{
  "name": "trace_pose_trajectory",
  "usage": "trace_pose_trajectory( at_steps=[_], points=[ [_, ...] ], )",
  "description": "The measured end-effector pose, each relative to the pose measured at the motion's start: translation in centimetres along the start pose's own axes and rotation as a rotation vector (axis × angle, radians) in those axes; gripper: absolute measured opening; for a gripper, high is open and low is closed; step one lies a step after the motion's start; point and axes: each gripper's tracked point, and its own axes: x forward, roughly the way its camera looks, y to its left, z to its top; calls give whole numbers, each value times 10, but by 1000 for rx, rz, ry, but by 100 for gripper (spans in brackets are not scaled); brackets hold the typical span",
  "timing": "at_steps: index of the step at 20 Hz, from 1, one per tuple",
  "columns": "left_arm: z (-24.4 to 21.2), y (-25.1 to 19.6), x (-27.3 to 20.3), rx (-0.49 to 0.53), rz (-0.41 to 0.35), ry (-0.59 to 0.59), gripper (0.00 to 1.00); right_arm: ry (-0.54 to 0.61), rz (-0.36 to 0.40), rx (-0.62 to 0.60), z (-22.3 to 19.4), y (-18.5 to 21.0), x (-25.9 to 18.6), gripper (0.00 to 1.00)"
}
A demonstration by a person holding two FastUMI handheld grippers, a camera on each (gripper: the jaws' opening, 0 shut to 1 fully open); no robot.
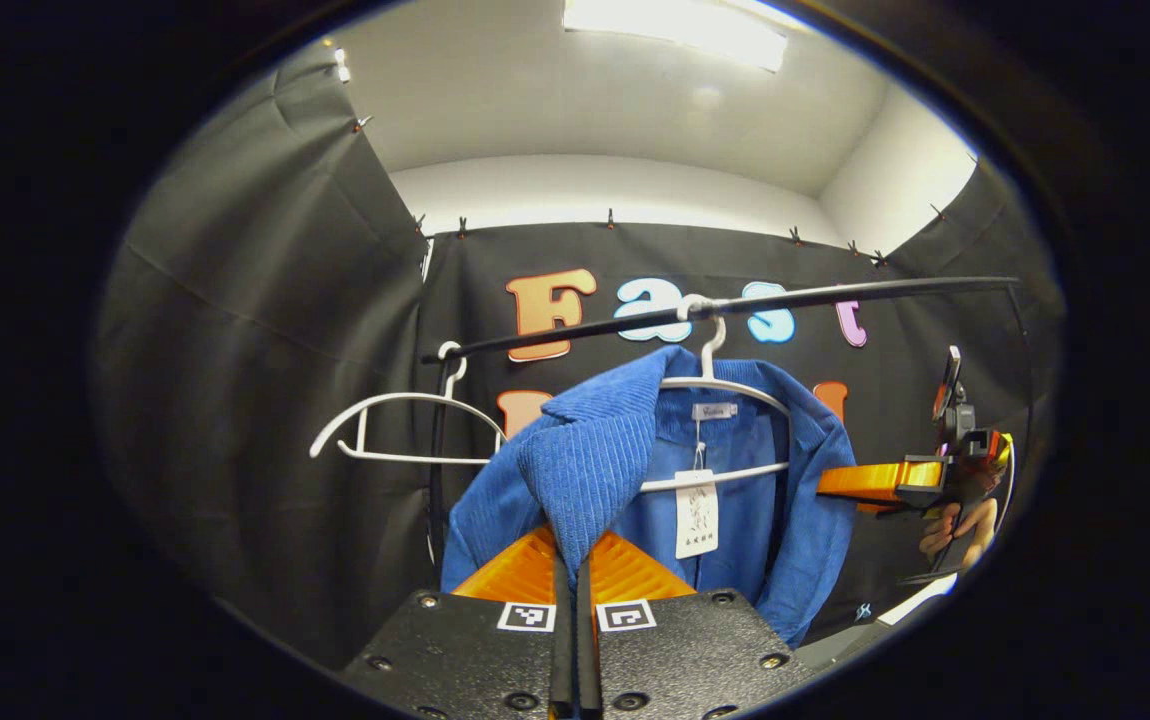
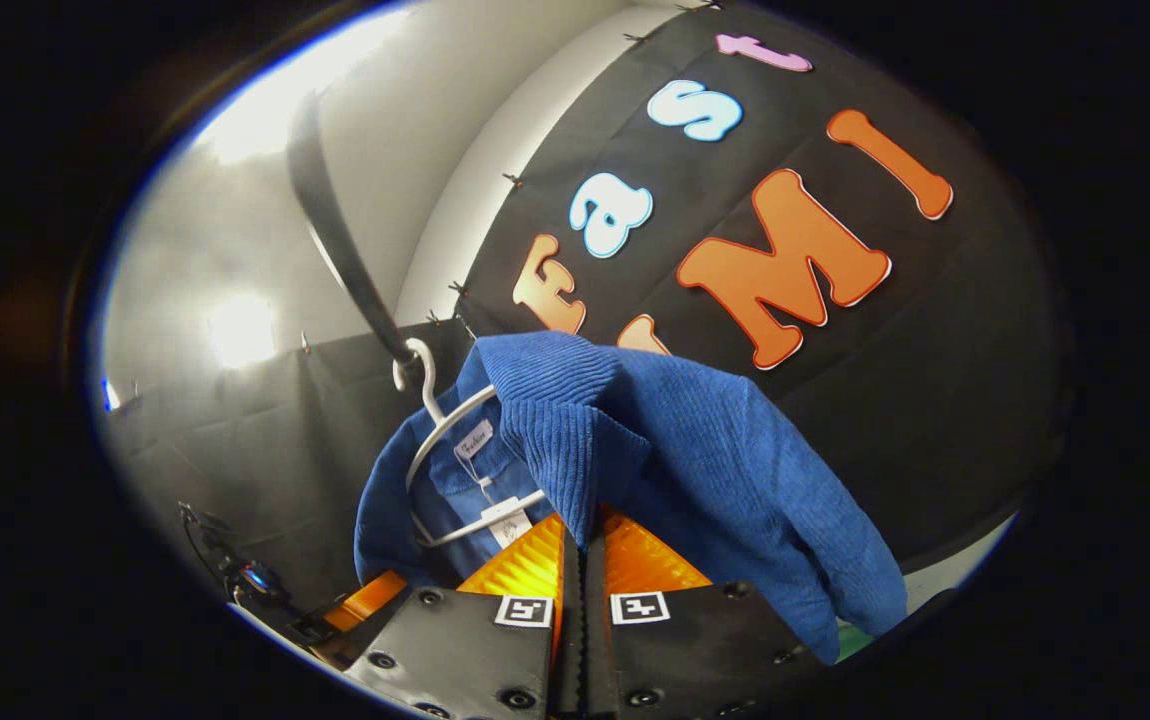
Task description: Grasp the clothes on the hanger with both hands and then place them into the laundry hamper below.
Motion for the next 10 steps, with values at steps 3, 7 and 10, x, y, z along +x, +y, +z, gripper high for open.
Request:
trace_pose_trajectory(
  at_steps=[3,7,10],
  points=[
    [23,15,-4,42,28,-41,1,-34,-9,26,28,-15,-8,7],
    [36,26,1,9,44,-50,0,-75,5,63,57,-21,-18,7],
    [50,50,-1,16,92,-76,1,-88,5,83,69,-27,-19,7]
  ],
)
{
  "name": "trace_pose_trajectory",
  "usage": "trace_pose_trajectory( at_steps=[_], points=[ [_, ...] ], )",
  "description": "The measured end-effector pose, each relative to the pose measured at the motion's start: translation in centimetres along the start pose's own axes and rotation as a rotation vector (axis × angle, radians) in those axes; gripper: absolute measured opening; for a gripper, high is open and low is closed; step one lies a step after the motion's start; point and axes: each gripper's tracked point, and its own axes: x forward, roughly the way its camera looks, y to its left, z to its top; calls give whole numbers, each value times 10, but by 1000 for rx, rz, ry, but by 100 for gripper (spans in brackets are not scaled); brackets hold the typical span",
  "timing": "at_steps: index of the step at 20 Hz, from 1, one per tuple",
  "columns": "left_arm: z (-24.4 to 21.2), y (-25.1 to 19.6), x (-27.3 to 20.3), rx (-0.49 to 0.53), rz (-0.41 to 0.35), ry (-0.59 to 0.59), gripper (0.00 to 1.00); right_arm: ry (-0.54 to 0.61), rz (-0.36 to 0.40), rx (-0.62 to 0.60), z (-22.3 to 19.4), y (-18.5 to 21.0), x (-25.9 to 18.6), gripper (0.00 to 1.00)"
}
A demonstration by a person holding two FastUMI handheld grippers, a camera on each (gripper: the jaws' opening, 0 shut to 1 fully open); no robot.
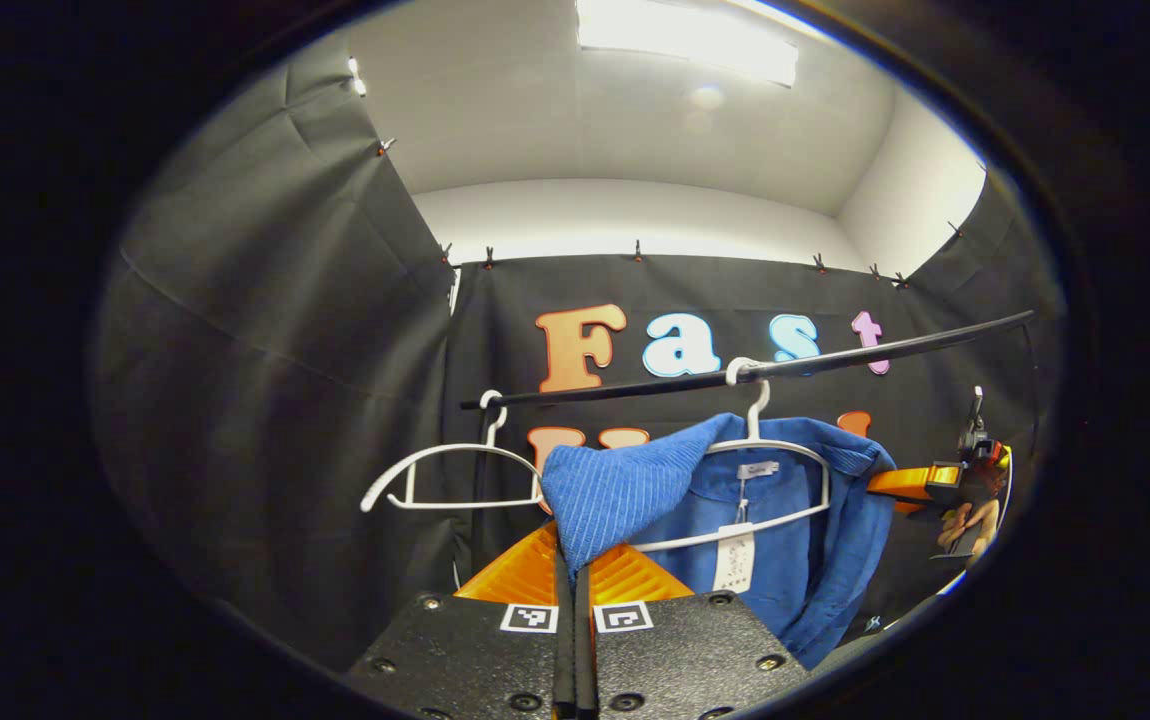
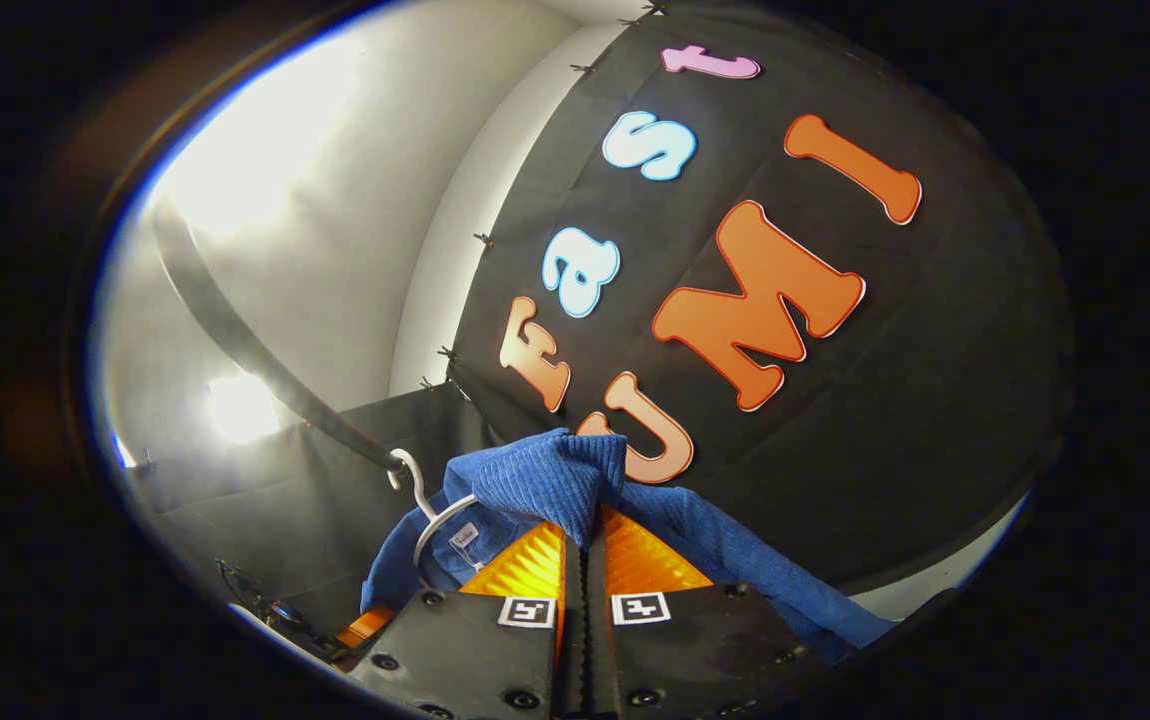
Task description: Grasp the clothes on the hanger with both hands and then place them into the laundry hamper below.
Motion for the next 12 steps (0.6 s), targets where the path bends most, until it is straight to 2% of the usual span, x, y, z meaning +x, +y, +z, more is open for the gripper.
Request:
trace_pose_trajectory(
  at_steps=[4,9,12],
  points=[
    [9,12,9,16,14,-10,0,-27,-9,12,14,-7,10,7],
    [24,34,28,-23,44,-40,1,-69,-27,20,28,-14,11,7],
    [30,43,44,6,77,-71,0,-87,-40,5,33,-15,12,7]
  ],
)
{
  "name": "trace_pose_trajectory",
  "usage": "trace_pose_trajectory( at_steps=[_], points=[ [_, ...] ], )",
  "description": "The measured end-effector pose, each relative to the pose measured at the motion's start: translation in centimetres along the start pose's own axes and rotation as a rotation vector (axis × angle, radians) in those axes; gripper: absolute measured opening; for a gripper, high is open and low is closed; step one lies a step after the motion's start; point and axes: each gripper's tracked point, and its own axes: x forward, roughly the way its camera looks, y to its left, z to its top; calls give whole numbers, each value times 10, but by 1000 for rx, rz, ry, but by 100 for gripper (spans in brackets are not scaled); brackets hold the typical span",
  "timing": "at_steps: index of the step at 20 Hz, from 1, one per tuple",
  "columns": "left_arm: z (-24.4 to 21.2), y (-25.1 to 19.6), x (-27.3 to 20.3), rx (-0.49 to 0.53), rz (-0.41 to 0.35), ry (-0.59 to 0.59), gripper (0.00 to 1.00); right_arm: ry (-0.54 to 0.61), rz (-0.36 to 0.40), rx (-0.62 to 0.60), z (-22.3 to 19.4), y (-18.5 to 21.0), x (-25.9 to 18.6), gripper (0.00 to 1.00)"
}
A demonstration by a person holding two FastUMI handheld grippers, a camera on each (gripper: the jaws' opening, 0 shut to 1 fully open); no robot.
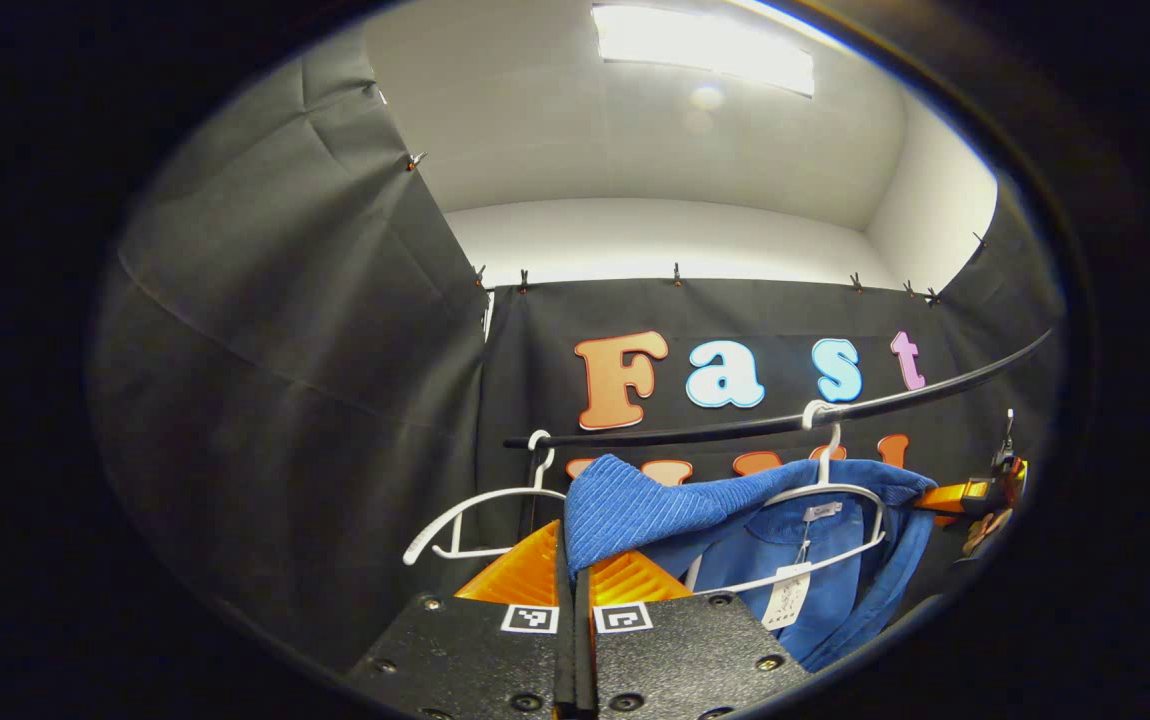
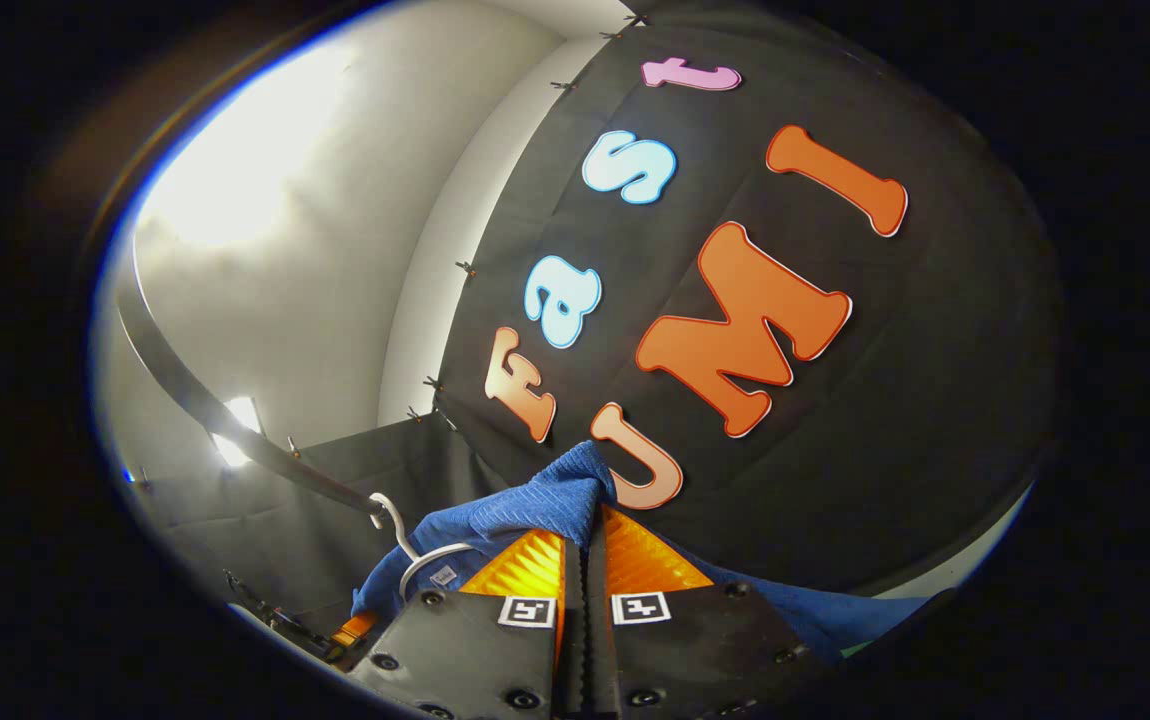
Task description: Grasp the clothes on the hanger with both hands and then place them into the laundry hamper below.
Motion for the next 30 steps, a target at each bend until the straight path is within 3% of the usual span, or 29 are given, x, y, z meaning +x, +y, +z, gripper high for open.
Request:
trace_pose_trajectory(
  at_steps=[8,13,15,17,24,30],
  points=[
    [15,6,40,84,29,-28,0,-31,-62,-38,6,-22,13,7],
    [-25,11,56,73,17,60,0,-30,-114,-57,6,-41,20,7],
    [-48,11,58,36,17,108,0,-38,-183,-77,6,-65,29,7],
    [-68,5,53,-34,-2,136,0,-7,-199,-53,-8,-70,33,7],
    [-92,9,21,-114,-33,182,0,-31,-245,-148,-8,-62,11,7],
    [-114,5,-1,-100,-43,242,0,15,-323,-199,-25,-82,-11,7]
  ],
)
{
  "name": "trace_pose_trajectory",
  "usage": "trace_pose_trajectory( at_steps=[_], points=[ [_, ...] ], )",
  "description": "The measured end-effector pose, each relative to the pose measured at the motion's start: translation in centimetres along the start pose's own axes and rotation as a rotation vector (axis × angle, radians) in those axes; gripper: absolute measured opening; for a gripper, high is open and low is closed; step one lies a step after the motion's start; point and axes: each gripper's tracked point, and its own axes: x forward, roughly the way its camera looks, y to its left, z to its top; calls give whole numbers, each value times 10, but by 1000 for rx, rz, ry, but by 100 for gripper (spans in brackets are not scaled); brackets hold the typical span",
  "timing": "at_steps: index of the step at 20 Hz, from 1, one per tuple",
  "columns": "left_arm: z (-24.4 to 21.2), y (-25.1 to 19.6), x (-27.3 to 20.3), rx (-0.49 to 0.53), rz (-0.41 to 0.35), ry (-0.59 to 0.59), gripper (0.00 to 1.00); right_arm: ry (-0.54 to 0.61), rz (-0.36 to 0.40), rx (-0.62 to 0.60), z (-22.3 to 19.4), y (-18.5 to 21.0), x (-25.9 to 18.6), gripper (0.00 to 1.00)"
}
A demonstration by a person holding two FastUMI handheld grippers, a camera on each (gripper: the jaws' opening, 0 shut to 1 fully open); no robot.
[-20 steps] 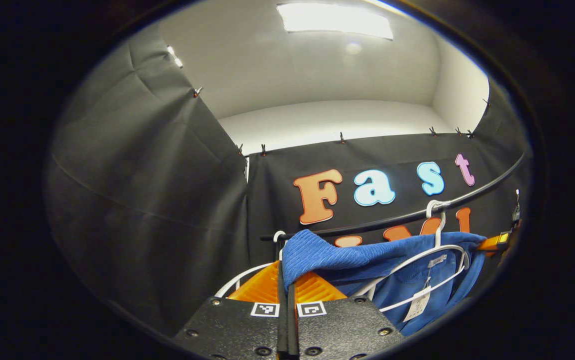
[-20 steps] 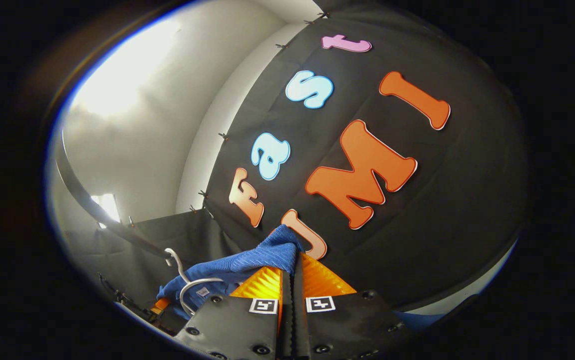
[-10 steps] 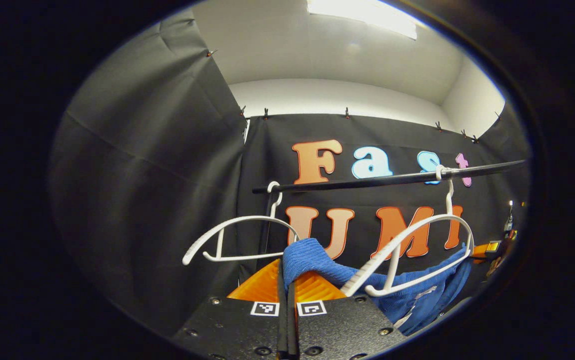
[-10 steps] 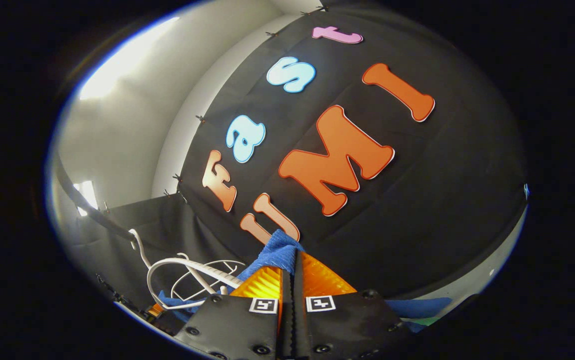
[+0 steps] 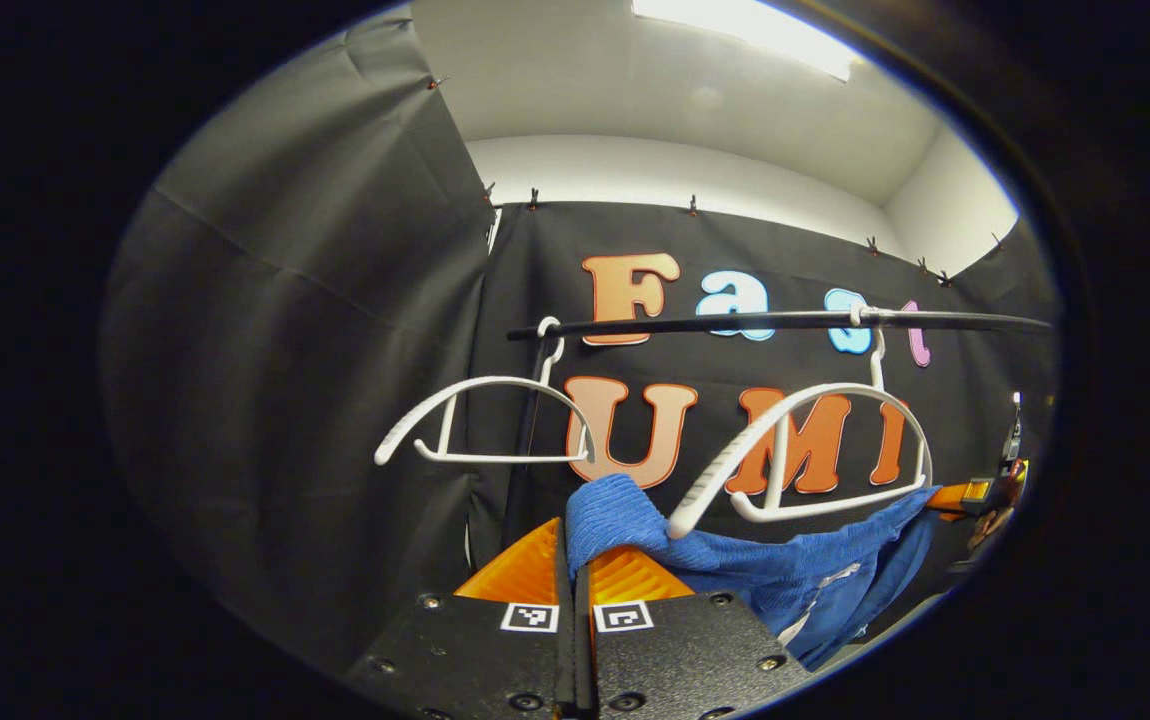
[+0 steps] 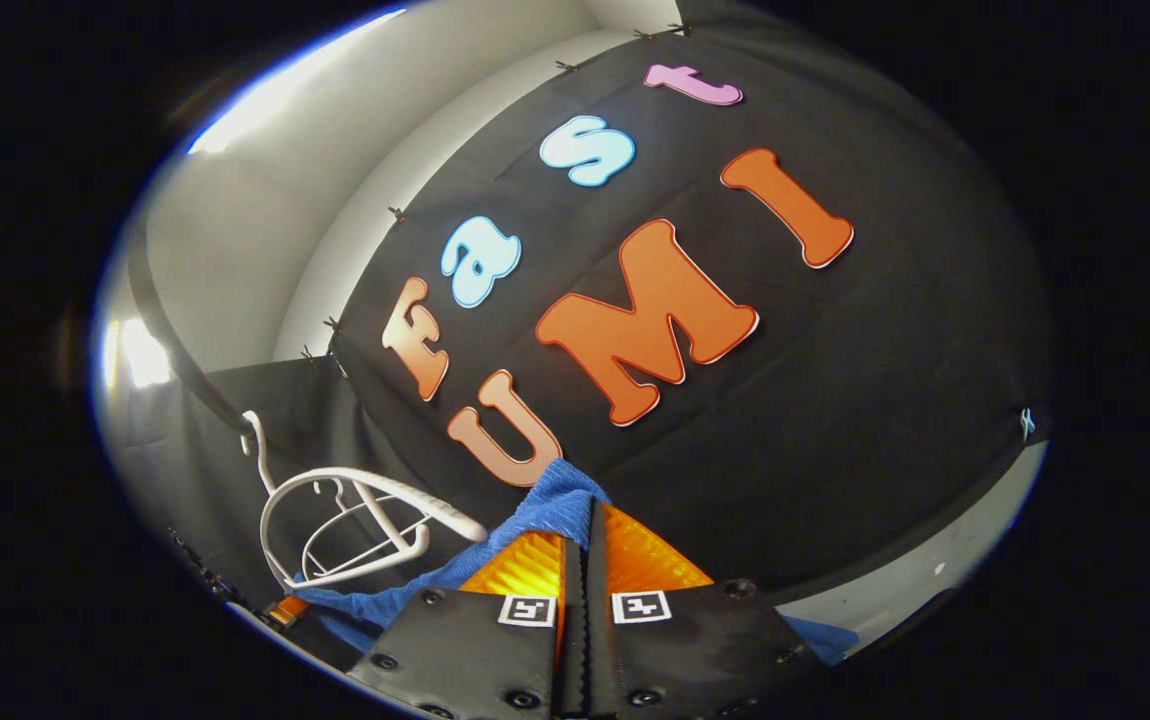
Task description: Grasp the clothes on the hanger with both hands and then place them into the laundry hamper below.
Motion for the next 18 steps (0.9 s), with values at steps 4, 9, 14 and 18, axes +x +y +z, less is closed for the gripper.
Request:
trace_pose_trajectory(
  at_steps=[4,9,14,18],
  points=[
    [-10,-3,-13,-17,-11,16,0,22,-37,-34,-19,-15,-16,7],
    [-26,-22,-24,-34,-34,44,0,40,-68,-82,-38,-23,-34,7],
    [-47,-56,-33,-42,-77,88,0,78,-91,-147,-61,-22,-54,7],
    [-65,-89,-37,-42,-126,111,0,100,-105,-217,-76,-21,-68,7]
  ],
)
